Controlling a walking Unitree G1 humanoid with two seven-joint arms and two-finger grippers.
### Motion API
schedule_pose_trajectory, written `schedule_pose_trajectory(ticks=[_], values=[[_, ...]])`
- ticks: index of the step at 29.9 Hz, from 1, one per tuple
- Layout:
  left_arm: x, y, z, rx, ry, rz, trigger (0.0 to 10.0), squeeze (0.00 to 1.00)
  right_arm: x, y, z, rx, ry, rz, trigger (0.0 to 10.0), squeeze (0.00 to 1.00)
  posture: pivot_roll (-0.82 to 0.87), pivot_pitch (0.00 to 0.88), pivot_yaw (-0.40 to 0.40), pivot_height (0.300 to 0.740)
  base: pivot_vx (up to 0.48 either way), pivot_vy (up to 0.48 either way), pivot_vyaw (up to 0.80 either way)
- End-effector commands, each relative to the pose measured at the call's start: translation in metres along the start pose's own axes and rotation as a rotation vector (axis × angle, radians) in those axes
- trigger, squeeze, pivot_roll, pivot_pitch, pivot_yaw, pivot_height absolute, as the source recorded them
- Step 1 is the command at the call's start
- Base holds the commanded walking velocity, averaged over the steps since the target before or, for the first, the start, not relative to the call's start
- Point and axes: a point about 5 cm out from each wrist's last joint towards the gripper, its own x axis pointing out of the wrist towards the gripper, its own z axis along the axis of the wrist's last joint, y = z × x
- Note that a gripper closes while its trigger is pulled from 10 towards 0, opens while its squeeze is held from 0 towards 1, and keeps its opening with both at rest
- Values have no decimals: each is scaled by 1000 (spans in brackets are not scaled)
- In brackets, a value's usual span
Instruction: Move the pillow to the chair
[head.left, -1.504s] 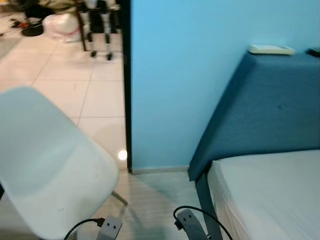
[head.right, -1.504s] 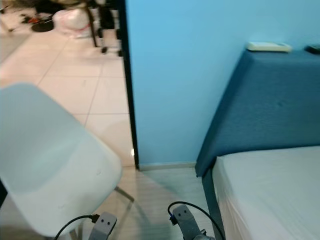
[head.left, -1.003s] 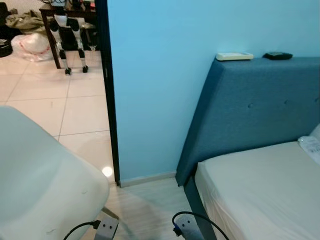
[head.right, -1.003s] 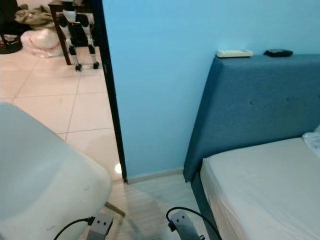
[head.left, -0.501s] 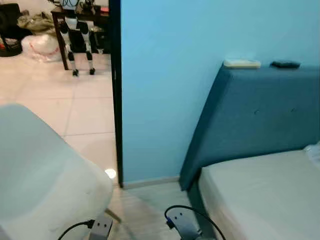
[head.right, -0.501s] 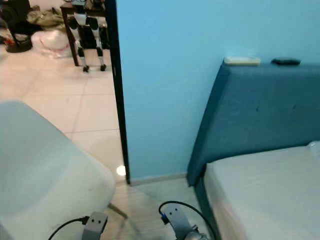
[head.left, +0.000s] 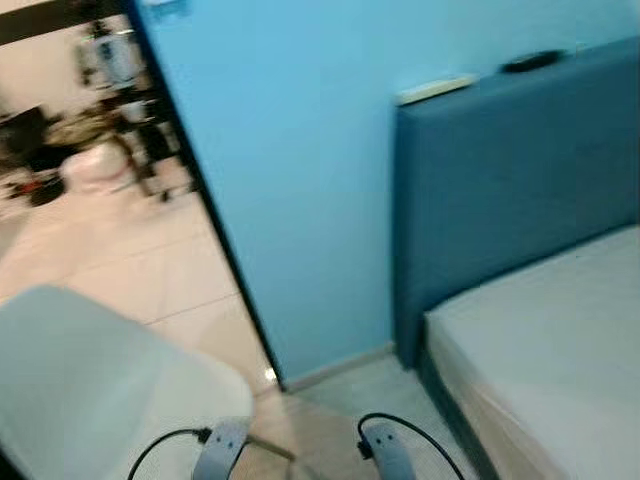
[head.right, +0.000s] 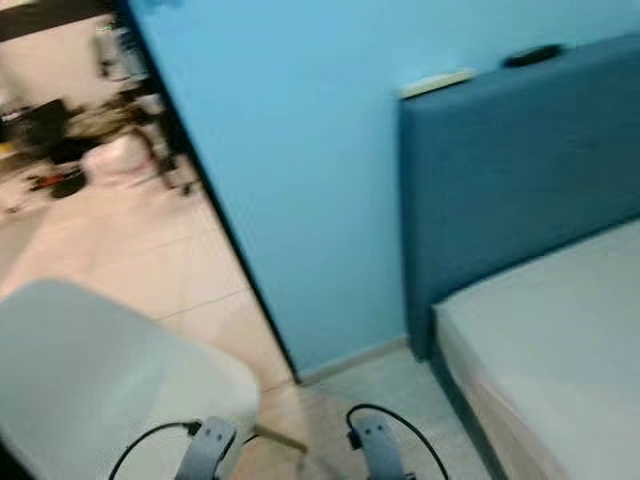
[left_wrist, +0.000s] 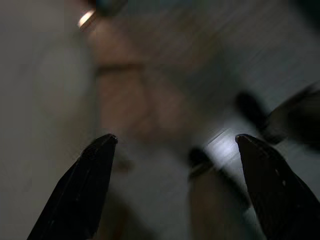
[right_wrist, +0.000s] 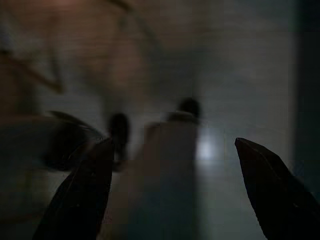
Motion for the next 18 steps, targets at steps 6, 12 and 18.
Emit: schedule_pose_trajectory(ticks=[6, 12, 18], values=[[-3, 0, -16, -218, 6, 81, 10000, 0, -1, -4, 8, -171, 12, 24, 10000, 0, 8, 0, -67, 740, 0, 0, -731], [-4, -2, -20, -321, -4, 116, 10000, 0, -3, -11, 15, -245, 13, 22, 10000, 0, 21, 0, -111, 740, 0, 0, -725], [-3, -4, -19, -353, -13, 123, 10000, 0, -4, -15, 24, -303, 6, 14, 10000, 0, 37, 0, -131, 740, 0, 0, -725]])
